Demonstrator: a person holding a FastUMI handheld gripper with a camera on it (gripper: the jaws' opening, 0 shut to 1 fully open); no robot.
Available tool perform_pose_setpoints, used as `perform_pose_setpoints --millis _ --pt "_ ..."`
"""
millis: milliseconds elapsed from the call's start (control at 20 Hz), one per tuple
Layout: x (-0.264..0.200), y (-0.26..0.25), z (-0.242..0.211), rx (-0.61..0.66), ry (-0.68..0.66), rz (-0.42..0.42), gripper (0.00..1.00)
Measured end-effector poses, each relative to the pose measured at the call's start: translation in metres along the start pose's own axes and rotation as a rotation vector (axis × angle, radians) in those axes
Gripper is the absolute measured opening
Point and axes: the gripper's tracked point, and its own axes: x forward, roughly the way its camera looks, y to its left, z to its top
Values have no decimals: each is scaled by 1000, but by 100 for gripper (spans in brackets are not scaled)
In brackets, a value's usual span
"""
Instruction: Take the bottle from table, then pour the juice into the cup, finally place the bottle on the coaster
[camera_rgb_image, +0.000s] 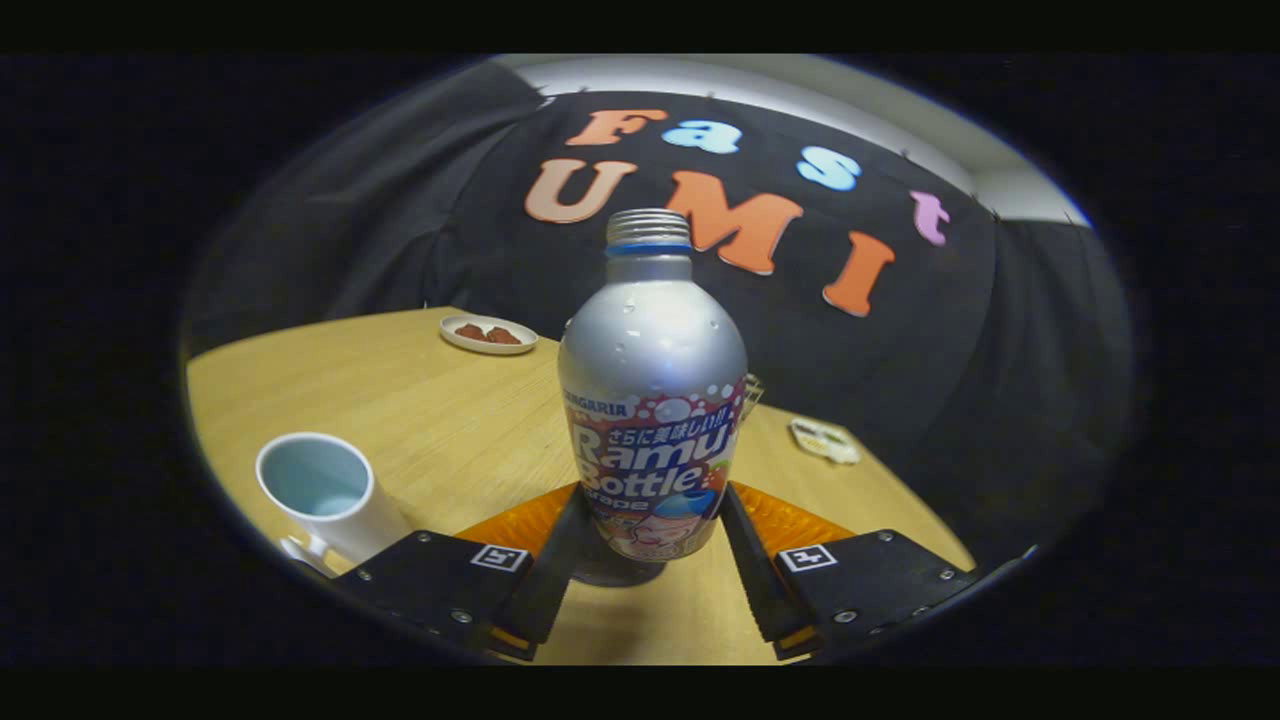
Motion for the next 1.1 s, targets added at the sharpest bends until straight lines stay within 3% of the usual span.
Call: perform_pose_setpoints --millis 100,200,300,550,650,800,1100 --pt "13 -4 -15 140 43 6 76" --pt "22 -4 -31 191 80 2 76" --pt "27 2 -60 150 147 5 76" --pt "17 8 -55 104 149 17 80" --pt "10 8 -51 92 129 9 81" --pt "3 2 -42 65 89 -26 98" --pt "-47 5 -12 90 -15 -25 98"
